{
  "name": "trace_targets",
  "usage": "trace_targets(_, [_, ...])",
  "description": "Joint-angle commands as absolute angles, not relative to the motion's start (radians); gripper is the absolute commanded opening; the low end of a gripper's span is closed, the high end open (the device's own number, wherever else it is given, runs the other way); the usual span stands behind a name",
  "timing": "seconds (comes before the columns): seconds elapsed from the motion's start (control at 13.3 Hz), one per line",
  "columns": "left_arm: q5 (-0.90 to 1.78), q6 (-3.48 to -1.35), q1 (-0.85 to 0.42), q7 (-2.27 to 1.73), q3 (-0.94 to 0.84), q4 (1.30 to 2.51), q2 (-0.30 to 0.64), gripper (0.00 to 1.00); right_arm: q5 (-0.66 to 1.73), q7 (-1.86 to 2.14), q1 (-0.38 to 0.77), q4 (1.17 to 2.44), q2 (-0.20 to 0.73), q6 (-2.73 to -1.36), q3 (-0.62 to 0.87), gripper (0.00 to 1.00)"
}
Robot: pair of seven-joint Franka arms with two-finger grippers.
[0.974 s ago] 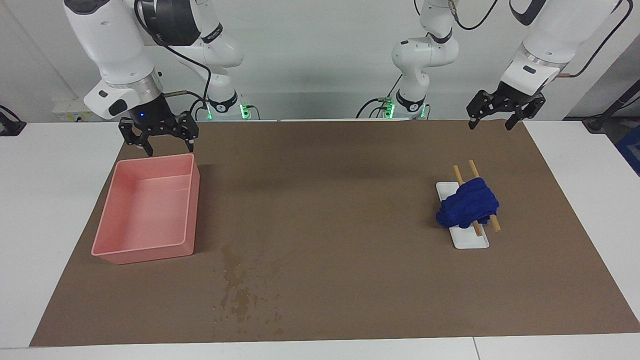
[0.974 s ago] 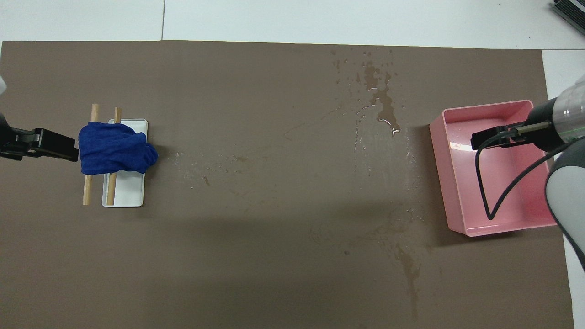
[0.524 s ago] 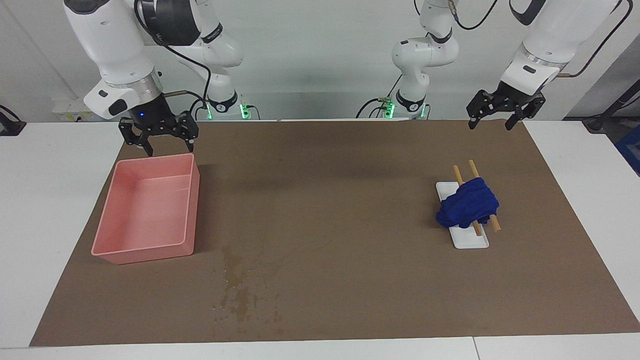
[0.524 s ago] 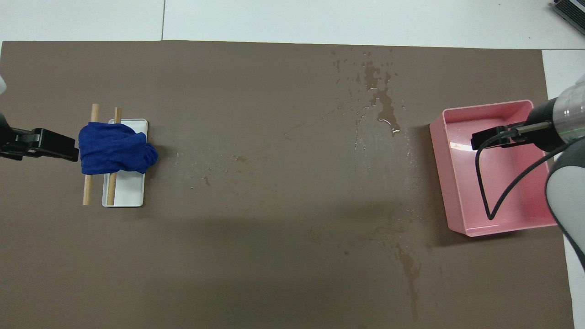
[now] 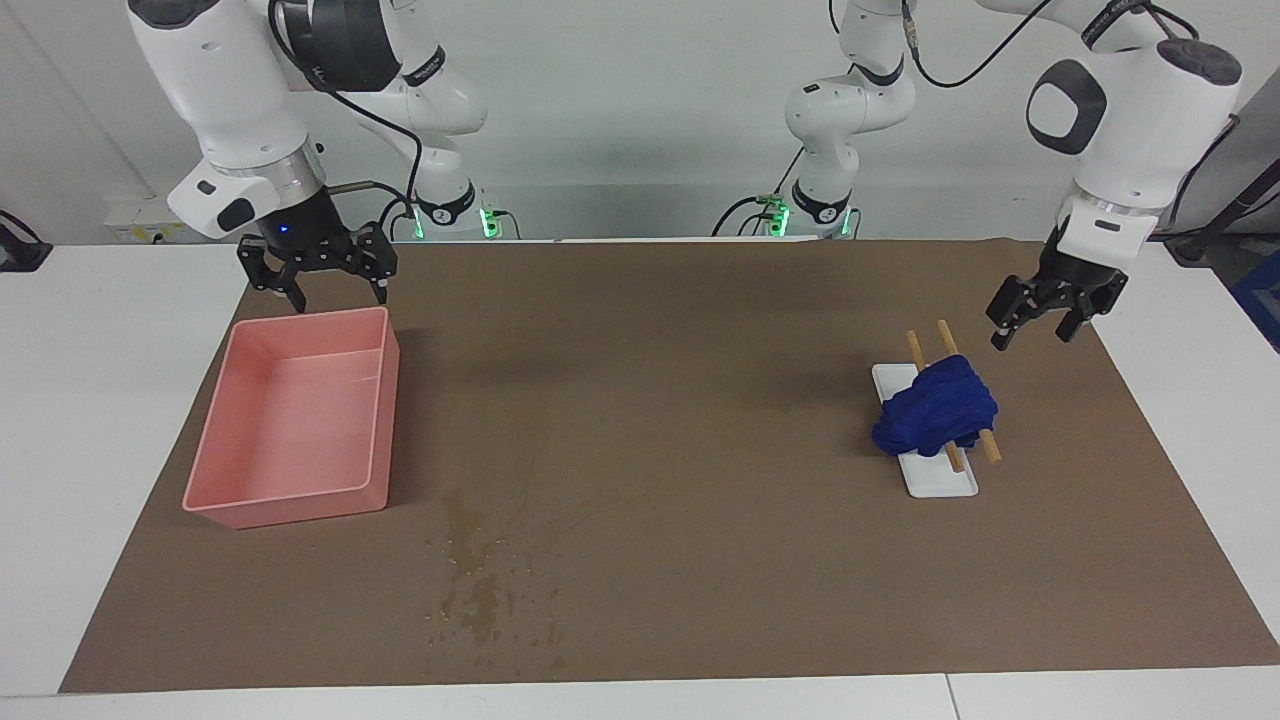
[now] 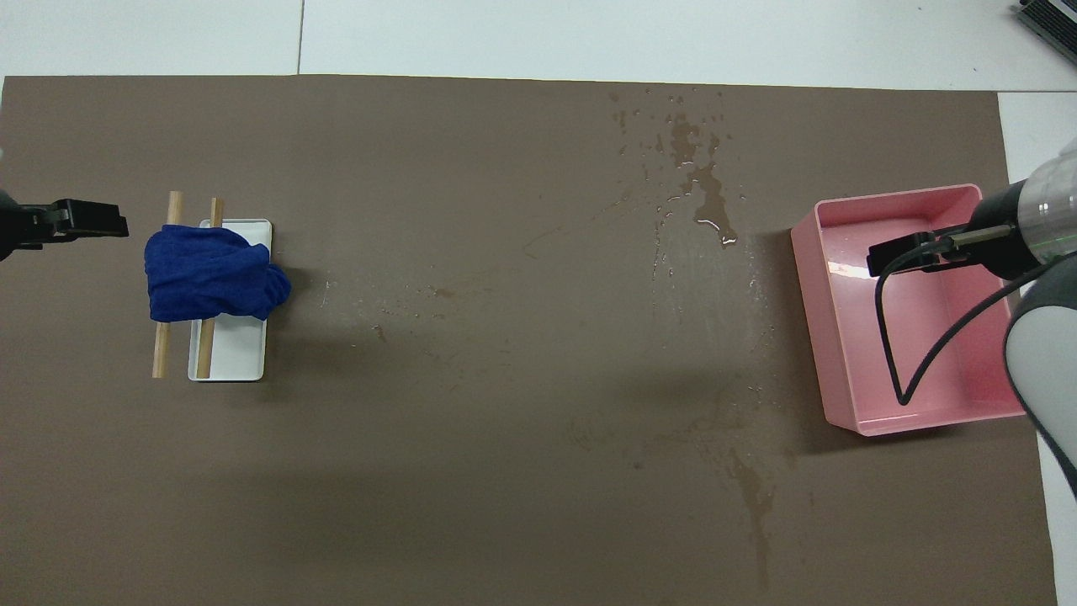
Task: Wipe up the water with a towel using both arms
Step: 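Grasp the blue towel on the white tray with the left gripper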
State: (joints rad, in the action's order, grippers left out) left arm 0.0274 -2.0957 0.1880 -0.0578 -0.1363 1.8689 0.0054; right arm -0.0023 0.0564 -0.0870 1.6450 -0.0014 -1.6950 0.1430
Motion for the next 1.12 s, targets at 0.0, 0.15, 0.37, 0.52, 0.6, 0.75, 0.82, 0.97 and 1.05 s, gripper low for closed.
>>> trace_targets(0.0, [0.017,-2.309,0.175,-0.129,-0.146,2.056,-0.012,1.0,-0.008,0.072,-0.101,1.654,-0.009,-1.692,0.152,1.0])
trace_targets(0.15, [0.015,-2.4,0.173,-0.118,-0.146,2.141,-0.006,1.0,-0.008,0.071,-0.101,1.654,-0.009,-1.692,0.152,1.0])
trace_targets(0.37, [0.015,-2.424,0.173,-0.12,-0.146,2.154,0.002,0.88,-0.008,0.071,-0.103,1.654,-0.009,-1.69,0.152,1.0])
trace_targets(0.52, [0.015,-2.422,0.173,-0.129,-0.146,2.154,0.002,0.61,-0.008,0.072,-0.101,1.654,-0.009,-1.69,0.152,1.0])
trace_targets(0.6, [0.015,-2.418,0.173,-0.13,-0.146,2.152,0.002,0.48,-0.008,0.071,-0.101,1.654,-0.009,-1.69,0.152,1.0])
trace_targets(0.75, [0.015,-2.415,0.173,-0.13,-0.146,2.152,0.002,0.2,-0.008,0.072,-0.103,1.654,-0.009,-1.69,0.152,1.0])
trace_targets(0.82, [0.015,-2.414,0.173,-0.132,-0.146,2.151,0.002,0.01,-0.008,0.071,-0.101,1.654,-0.009,-1.69,0.152,1.0])
trace_targets(0.97, [0.015,-2.41,0.179,-0.127,-0.146,2.141,0.005,0.0,-0.008,0.071,-0.103,1.654,-0.009,-1.687,0.15,1.0])
trace_targets(1.05, [0.017,-2.401,0.176,-0.133,-0.146,2.128,0.009,0.0,-0.008,0.072,-0.116,1.654,-0.009,-1.687,0.15,1.0])
